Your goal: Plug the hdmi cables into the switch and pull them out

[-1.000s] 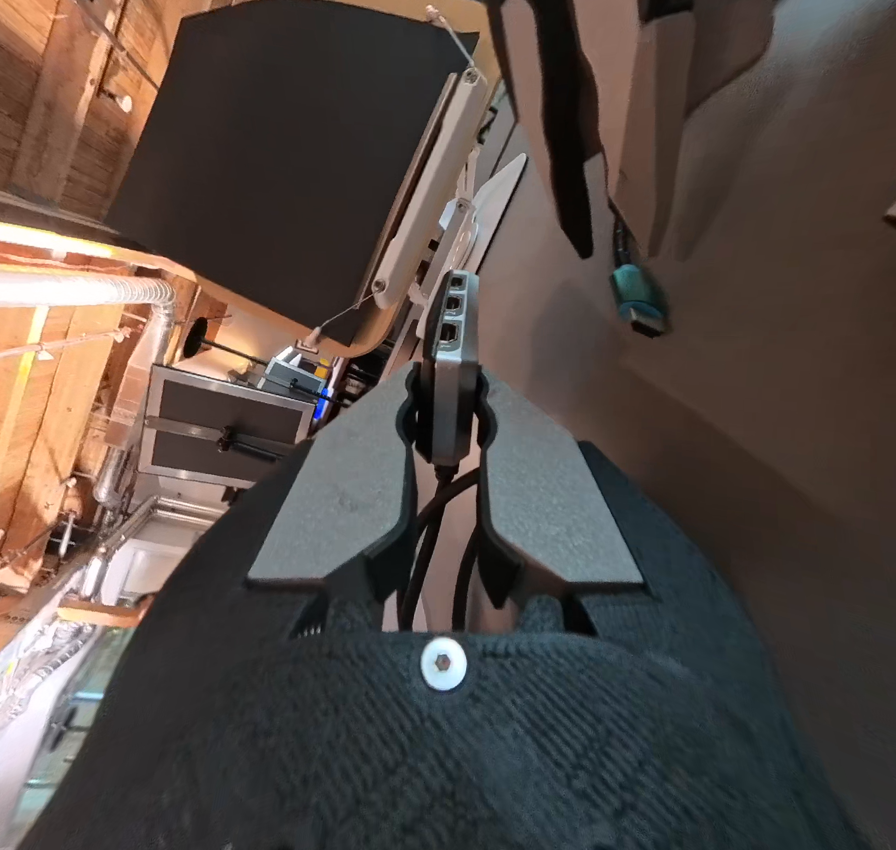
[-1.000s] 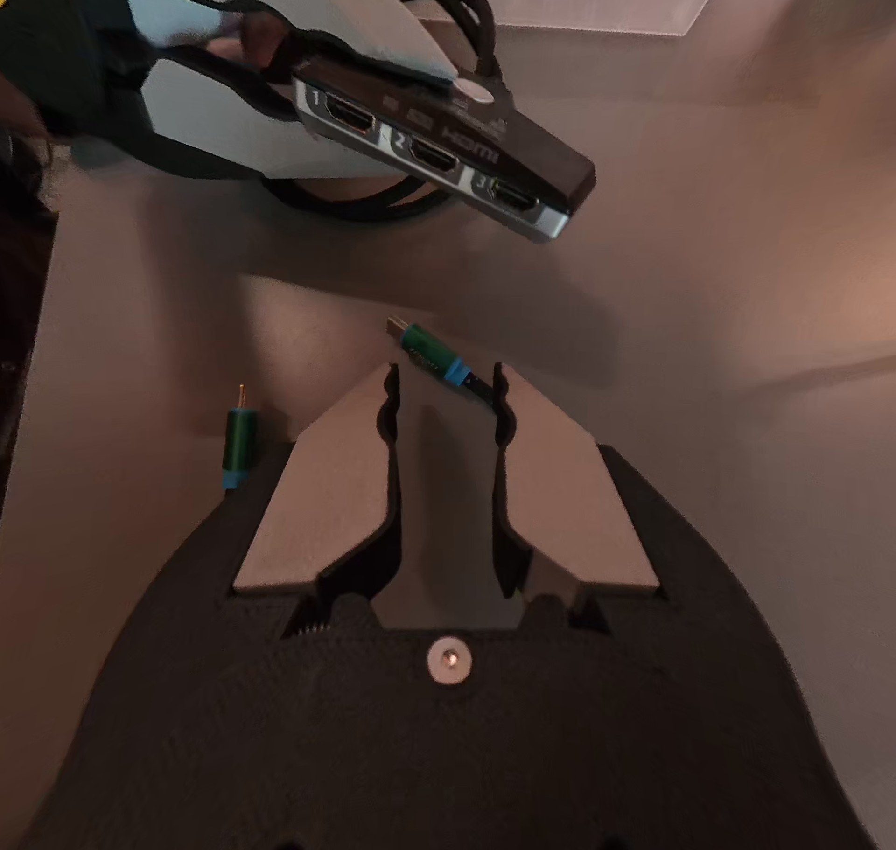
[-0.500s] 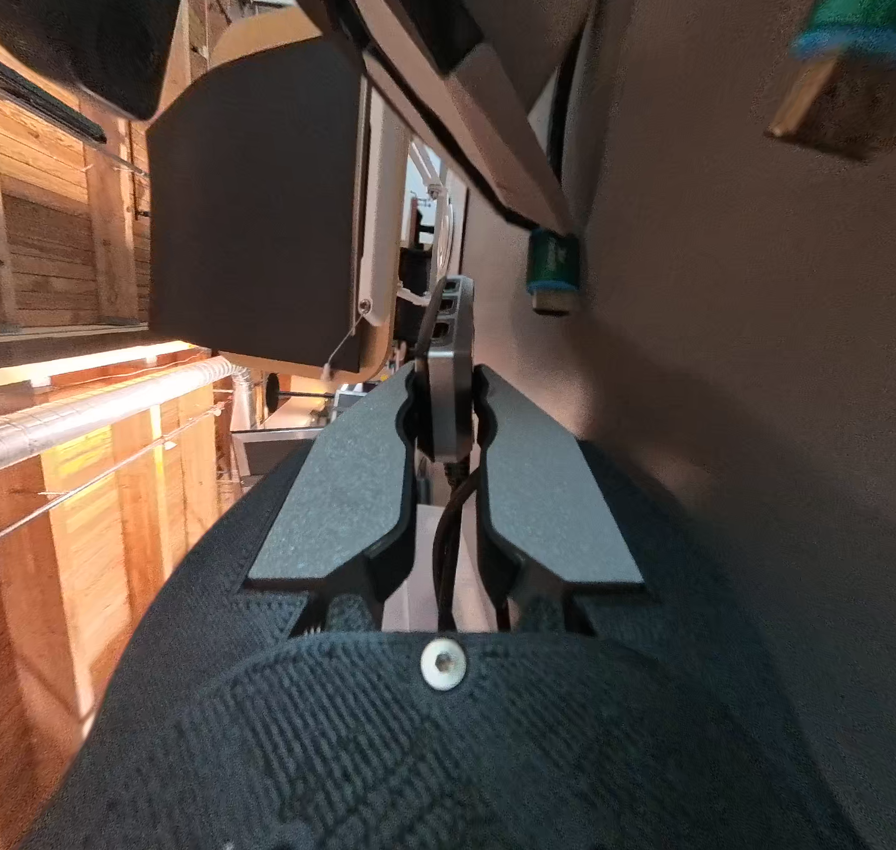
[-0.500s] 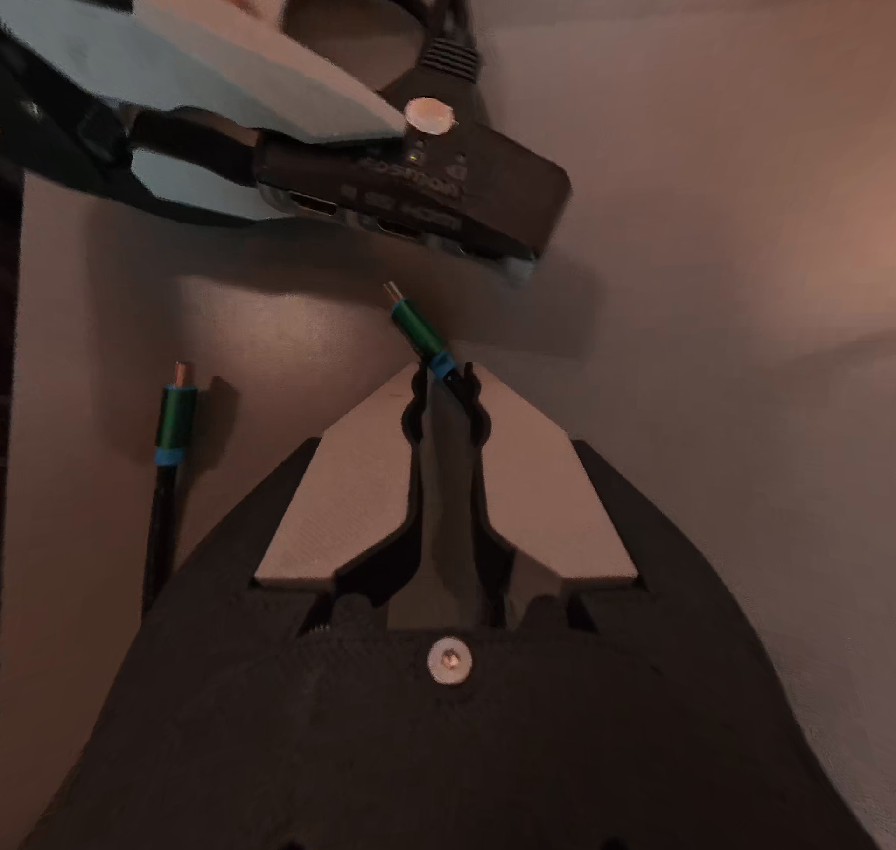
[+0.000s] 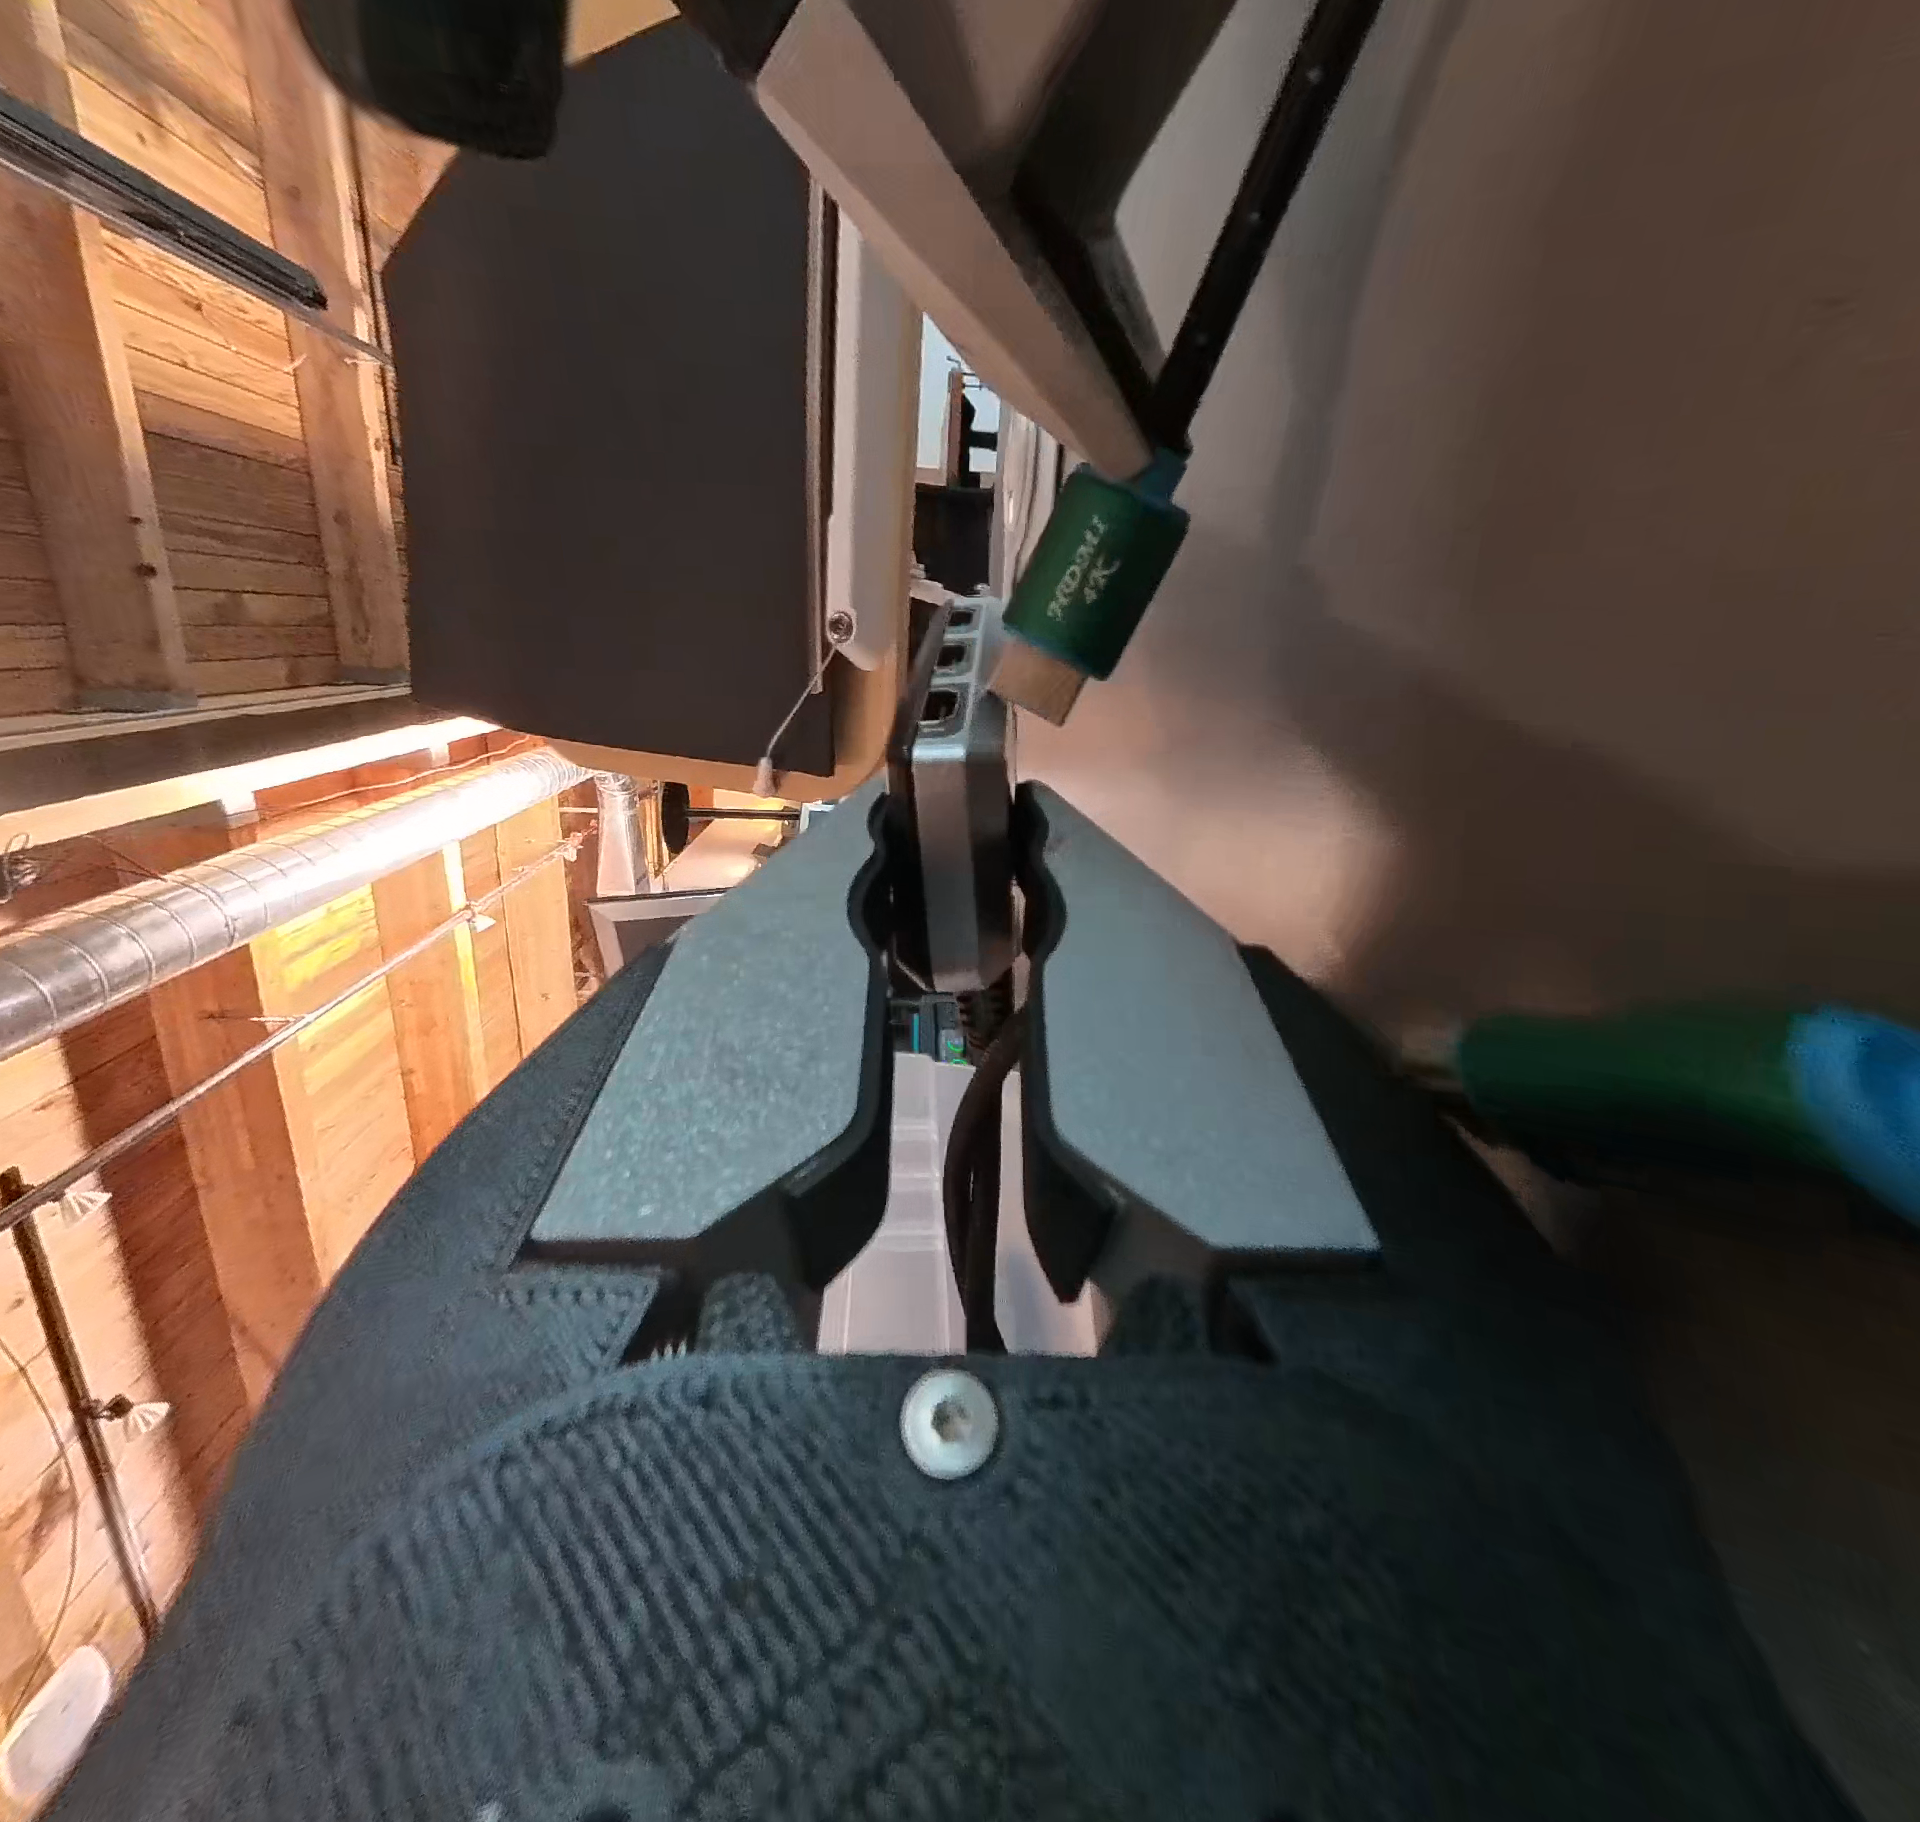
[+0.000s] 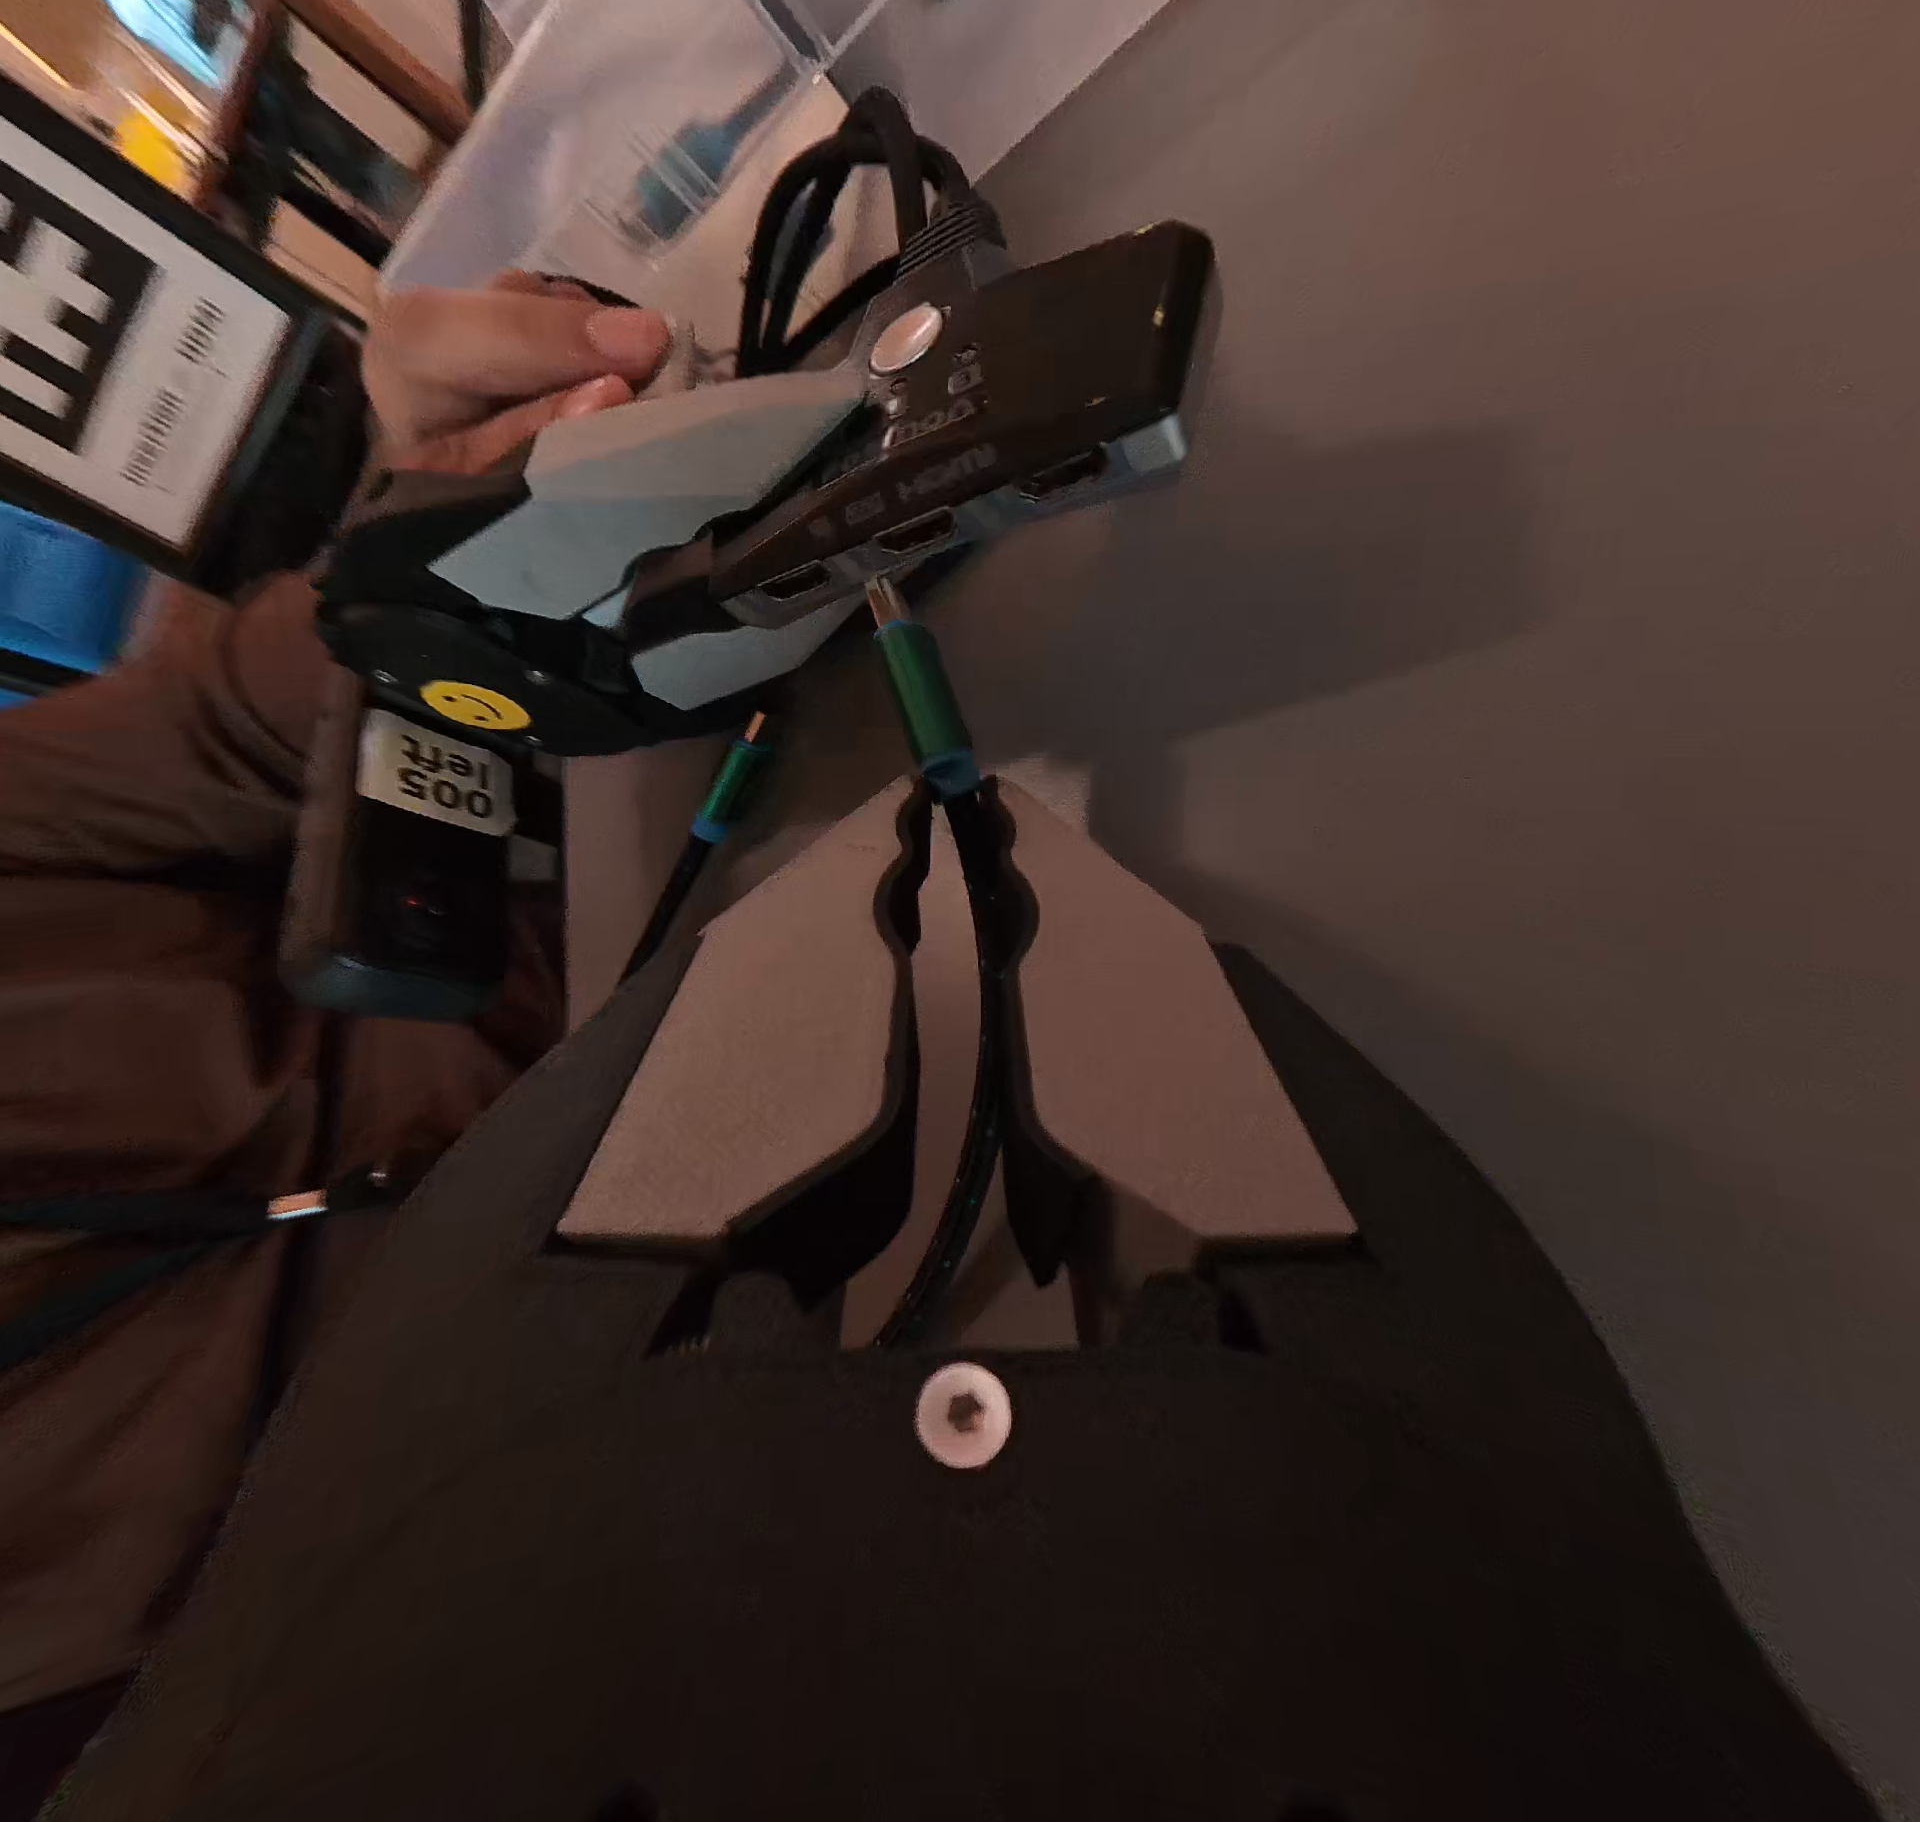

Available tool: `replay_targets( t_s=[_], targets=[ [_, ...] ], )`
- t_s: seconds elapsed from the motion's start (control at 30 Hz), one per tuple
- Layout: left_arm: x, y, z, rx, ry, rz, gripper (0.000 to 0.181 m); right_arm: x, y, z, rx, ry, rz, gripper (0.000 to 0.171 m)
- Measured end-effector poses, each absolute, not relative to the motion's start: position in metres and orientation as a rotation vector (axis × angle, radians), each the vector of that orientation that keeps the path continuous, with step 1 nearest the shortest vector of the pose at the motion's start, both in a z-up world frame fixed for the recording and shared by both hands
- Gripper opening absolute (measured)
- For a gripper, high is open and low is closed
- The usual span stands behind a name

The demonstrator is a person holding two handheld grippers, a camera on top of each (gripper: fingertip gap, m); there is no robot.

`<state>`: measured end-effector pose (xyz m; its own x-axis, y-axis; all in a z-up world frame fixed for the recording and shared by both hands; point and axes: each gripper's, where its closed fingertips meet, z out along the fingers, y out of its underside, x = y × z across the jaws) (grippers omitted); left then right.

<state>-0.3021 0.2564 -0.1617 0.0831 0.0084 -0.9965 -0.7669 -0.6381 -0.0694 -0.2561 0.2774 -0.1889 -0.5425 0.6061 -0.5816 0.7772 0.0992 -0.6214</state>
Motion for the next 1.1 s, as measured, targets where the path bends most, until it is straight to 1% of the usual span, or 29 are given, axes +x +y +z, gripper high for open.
replay_targets(
  t_s=[0.17, 0.27, 0.37, 0.47, 0.6, 0.77, 0.83, 0.9, 0.97, 1.1],
  targets=[
    [-0.302, 0.255, -0.162, -1.756, 0.754, 1.62, 0.018, -0.257, 0.285, -0.19, 1.464, 1.949, -1.46, 0.006],
    [-0.304, 0.256, -0.172, -1.793, 0.796, 1.622, 0.018, -0.262, 0.301, -0.207, 1.598, 2.102, -1.348, 0.006],
    [-0.302, 0.257, -0.182, -1.841, 0.814, 1.605, 0.019, -0.265, 0.301, -0.205, 1.592, 2.27, -1.324, 0.006],
    [-0.3, 0.258, -0.184, -1.878, 0.78, 1.542, 0.02, -0.264, 0.305, -0.199, 1.591, 2.319, -1.33, 0.006],
    [-0.305, 0.259, -0.179, -1.875, 0.739, 1.532, 0.027, -0.266, 0.333, -0.187, 1.708, 2.368, -1.366, 0.006],
    [-0.306, 0.257, -0.176, -1.94, 0.648, 1.441, 0.053, -0.269, 0.363, -0.173, 1.874, 2.363, -1.436, 0.006],
    [-0.304, 0.254, -0.171, -1.97, 0.611, 1.398, 0.059, -0.269, 0.37, -0.167, 1.897, 2.38, -1.462, 0.006],
    [-0.295, 0.25, -0.168, -2.02, 0.58, 1.277, 0.06, -0.268, 0.374, -0.161, 1.911, 2.385, -1.494, 0.006],
    [-0.281, 0.248, -0.156, -2.009, 0.559, 1.169, 0.059, -0.267, 0.379, -0.154, 1.92, 2.4, -1.529, 0.005],
    [-0.262, 0.244, -0.122, -1.933, 0.57, 1.14, 0.056, -0.263, 0.381, -0.135, 1.871, 2.461, -1.642, 0.006]
  ],
)
